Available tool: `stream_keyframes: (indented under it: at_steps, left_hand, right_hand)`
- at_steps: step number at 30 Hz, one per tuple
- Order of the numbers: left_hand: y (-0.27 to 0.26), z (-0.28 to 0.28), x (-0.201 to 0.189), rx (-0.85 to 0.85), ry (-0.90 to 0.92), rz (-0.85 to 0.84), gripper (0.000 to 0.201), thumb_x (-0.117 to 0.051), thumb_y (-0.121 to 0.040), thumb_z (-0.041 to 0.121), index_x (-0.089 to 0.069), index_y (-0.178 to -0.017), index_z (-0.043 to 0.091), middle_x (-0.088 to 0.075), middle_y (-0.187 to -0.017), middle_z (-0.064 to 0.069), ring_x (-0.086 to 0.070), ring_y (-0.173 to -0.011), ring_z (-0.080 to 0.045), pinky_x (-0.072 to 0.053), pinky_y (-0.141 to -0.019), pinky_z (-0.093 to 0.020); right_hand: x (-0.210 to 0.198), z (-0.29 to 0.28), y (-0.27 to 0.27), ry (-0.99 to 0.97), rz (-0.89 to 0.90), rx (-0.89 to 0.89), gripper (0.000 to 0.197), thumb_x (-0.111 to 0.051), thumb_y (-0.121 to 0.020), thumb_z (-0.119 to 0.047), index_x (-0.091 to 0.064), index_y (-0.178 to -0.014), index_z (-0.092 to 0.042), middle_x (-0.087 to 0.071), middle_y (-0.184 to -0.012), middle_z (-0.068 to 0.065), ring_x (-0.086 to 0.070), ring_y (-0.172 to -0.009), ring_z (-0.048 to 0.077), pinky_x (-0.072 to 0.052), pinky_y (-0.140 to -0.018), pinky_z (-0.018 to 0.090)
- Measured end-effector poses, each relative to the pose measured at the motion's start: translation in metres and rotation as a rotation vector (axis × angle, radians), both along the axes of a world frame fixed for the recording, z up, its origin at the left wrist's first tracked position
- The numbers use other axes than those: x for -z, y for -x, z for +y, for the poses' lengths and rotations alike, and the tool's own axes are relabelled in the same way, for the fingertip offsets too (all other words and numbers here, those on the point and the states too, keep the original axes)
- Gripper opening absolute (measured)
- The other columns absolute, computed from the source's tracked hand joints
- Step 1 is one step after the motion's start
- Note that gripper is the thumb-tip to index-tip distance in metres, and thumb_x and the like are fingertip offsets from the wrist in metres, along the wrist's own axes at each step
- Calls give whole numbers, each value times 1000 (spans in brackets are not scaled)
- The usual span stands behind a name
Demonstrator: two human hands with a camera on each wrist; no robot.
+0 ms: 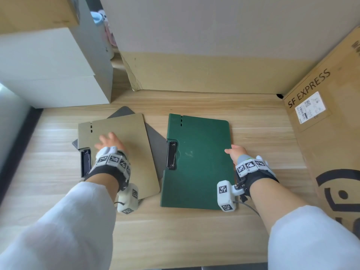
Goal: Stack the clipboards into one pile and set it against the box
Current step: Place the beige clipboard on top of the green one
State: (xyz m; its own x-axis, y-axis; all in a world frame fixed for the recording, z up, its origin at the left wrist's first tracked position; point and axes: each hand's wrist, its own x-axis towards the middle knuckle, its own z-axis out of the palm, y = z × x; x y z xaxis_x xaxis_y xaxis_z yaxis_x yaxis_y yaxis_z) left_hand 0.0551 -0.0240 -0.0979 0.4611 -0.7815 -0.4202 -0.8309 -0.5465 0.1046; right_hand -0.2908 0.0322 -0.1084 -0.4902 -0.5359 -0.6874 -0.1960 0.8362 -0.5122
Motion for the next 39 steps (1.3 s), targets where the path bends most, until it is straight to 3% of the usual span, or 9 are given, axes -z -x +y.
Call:
stream_keyframes:
  at_steps: [4,7,12,15,20,28,32,35,39]
  left_hand:
    - [-39,32,7,-113,-69,6,54,-36,-96,17,-26,-145,-4,-30,-146,-27,-40,-132,-41,-41,-105,-48]
    - [-57,40,27,12,-18,-36,48,-36,-91,26,-36,-135,8,-41,-138,-19,-44,-125,-30,-38,-105,-38]
    - [-59,43,11,-260,233,162,49,-42,-88,22,-33,-136,17,-35,-145,-18,-44,-129,-32,-36,-109,-40]
    - [-58,40,-2,-391,204,204,55,-30,-99,17,-15,-151,6,-33,-149,-26,-34,-137,-40,-27,-115,-47]
    - [-70,7,4,-444,143,216,43,-38,-101,14,-31,-138,-5,-43,-141,-31,-42,-133,-43,-34,-109,-47]
    - [-69,-27,-37,-337,243,236,39,-34,-101,13,-36,-137,-3,-46,-141,-26,-44,-133,-39,-33,-110,-43]
    - [-32,-24,-51,178,56,-57,43,-29,-101,15,-38,-143,10,-41,-149,-4,-42,-137,-20,-32,-111,-28]
    - [6,-20,-52,-219,189,378,42,-30,-102,12,-34,-142,-1,-41,-148,-18,-40,-138,-31,-32,-112,-36]
    - [59,-3,-32,-173,66,404,39,-34,-101,12,-31,-137,-3,-41,-144,-26,-39,-136,-38,-30,-112,-43]
  right_hand:
    - [4,-2,0,-19,34,-7,53,-50,-93,-8,-34,-143,-6,-39,-149,11,-40,-135,30,-31,-110,35]
    - [4,-2,-3,-16,56,-11,54,-49,-93,-6,-33,-144,-5,-38,-150,11,-39,-136,29,-31,-109,33]
    - [3,-1,-6,-25,85,-26,52,-48,-93,-6,-34,-143,-4,-41,-148,11,-41,-135,30,-32,-108,33]
    - [2,-1,-7,-33,86,-31,51,-48,-93,-6,-35,-143,-4,-42,-147,12,-42,-134,30,-33,-108,33]
    - [3,-2,-8,-37,86,-41,49,-50,-92,-7,-40,-140,-4,-47,-144,13,-46,-130,30,-36,-105,33]
    - [-2,-2,-5,-55,54,-47,53,-52,-92,-16,-36,-142,-7,-45,-145,13,-46,-129,33,-38,-88,32]
    - [0,-4,-3,-71,62,-64,45,-41,-96,-19,-42,-138,-1,-50,-138,17,-49,-124,33,-38,-98,34]
    - [-2,-5,-2,-56,49,-35,51,-34,-97,-32,-49,-127,6,-51,-103,18,-50,-95,29,-36,-82,32]
    - [8,-5,6,-55,3,14,67,-29,-91,-53,-45,-133,-3,-54,-128,13,-54,-116,35,-39,-104,41]
